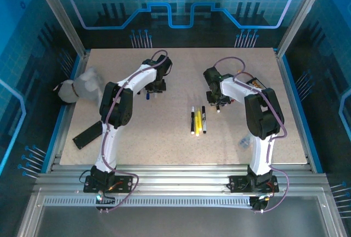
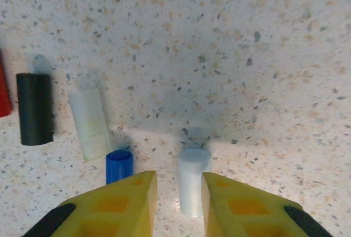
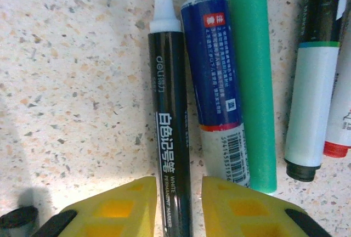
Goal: Open the pen caps
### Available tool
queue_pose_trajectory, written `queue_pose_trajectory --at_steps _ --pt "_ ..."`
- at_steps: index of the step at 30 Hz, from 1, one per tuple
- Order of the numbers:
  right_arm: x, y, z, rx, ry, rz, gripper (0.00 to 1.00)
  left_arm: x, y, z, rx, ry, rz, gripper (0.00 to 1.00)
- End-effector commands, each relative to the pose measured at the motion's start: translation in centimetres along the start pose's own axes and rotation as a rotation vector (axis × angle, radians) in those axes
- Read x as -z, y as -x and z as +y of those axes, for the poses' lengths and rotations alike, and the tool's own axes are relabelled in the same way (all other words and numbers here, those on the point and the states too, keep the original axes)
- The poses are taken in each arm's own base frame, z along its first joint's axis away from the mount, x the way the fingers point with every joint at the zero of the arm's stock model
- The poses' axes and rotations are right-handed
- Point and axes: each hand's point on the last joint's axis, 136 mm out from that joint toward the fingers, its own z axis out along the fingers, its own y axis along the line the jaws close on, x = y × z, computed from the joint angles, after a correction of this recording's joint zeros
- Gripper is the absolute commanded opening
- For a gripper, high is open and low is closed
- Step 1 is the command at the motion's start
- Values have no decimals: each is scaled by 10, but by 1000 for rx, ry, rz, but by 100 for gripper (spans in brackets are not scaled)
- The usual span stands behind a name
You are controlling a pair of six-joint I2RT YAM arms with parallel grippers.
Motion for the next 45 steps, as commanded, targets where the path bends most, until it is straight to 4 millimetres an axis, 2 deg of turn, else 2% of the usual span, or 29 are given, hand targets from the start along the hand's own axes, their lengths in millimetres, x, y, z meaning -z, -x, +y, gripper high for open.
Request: queue_pose_trajectory --at_steps 1,5,8,13,16,20,26,38,45 --pt "40 18 -6 -53 46 -84 29 36 11 -1 -33 10 -56 28" --pt "80 23 5 -83 174 -189 30 70 17 -8 -24 -38 -119 30" --pt "106 16 16 -95 281 -252 36 94 15 -22 -11 -119 -153 32" --pt "134 -14 34 -107 416 -285 44 122 -7 -61 -23 -284 -164 32" --pt "145 -35 47 -77 430 -297 47 131 -26 -82 -32 -359 -159 34" --pt "145 -57 64 -52 433 -285 47 123 -50 -98 -44 -404 -124 35" --pt "120 -75 69 -56 394 -216 47 88 -75 -111 -64 -384 -39 35" --pt "104 -82 66 -60 369 -183 50 64 -108 -160 -149 -381 29 35" --pt "104 -87 55 -81 365 -191 51 55 -112 -170 -164 -370 41 36"
